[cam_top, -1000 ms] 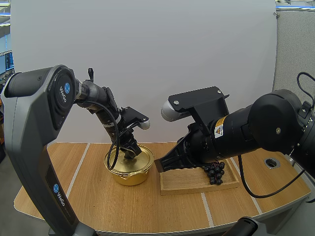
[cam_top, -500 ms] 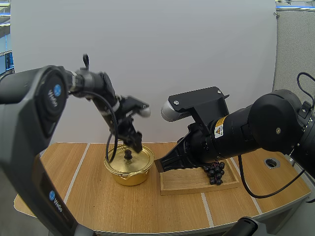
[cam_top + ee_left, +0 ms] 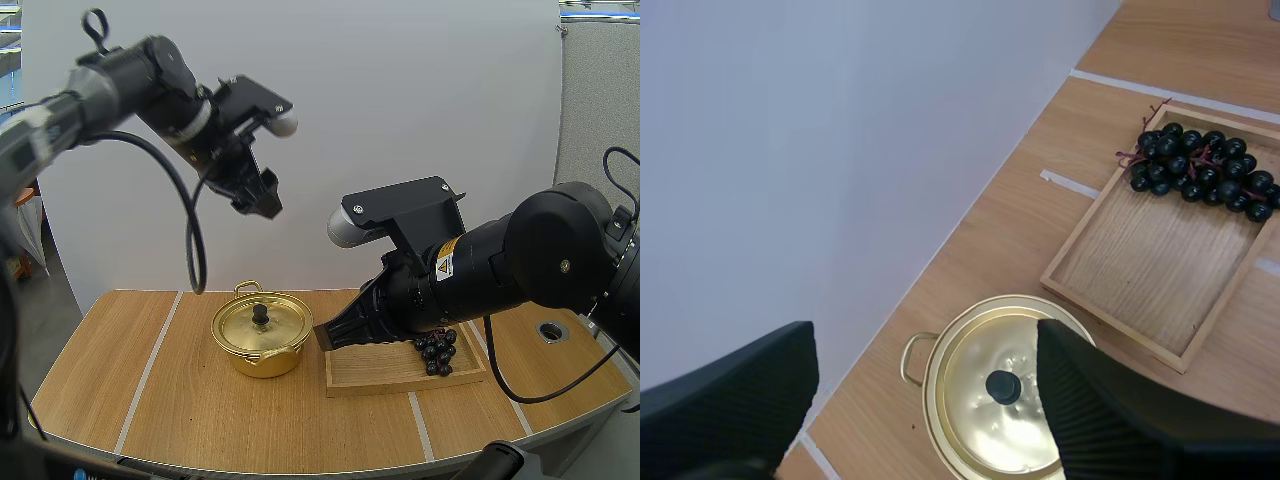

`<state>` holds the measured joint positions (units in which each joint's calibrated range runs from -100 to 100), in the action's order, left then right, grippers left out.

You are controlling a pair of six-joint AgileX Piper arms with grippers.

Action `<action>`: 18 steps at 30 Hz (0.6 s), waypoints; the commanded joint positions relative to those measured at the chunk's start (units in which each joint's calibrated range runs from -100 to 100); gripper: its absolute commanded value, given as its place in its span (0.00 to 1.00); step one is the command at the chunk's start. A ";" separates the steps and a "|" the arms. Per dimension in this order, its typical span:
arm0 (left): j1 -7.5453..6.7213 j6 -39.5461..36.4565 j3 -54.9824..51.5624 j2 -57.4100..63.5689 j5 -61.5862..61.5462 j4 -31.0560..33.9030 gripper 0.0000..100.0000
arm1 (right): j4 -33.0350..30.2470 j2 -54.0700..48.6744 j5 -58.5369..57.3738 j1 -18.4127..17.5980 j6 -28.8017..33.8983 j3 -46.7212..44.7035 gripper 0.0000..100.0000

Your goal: Open the pot, put the pineapple inside, and close it

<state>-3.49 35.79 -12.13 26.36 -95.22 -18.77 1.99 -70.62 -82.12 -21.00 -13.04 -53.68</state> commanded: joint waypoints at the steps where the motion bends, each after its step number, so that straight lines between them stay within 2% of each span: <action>1: 0.02 -1.61 0.40 9.74 -4.17 0.77 1.00 | -0.15 -0.83 0.11 0.17 0.00 -0.16 0.00; 11: 0.02 -8.19 0.40 26.71 -4.78 0.77 1.00 | -0.15 -7.82 1.58 3.15 0.00 -0.16 0.00; 12: 0.02 -8.95 0.40 28.06 -4.78 0.77 0.96 | -0.15 -8.70 1.73 3.51 0.00 -0.03 0.00; 13: 0.02 -9.87 0.40 29.09 -4.78 0.77 0.88 | -0.15 -9.89 1.73 4.00 0.00 -0.03 0.00; 15: 0.02 -11.33 0.40 31.50 -4.78 0.77 0.54 | -0.15 -12.49 1.73 4.98 0.00 -0.03 0.00; 18: 0.02 -12.04 0.40 34.56 -4.78 0.77 0.15 | -0.15 -16.20 1.73 6.85 0.00 0.26 0.00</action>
<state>-3.49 27.00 -12.01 55.24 -99.30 -18.05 2.11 -79.76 -81.63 -17.24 -13.04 -53.68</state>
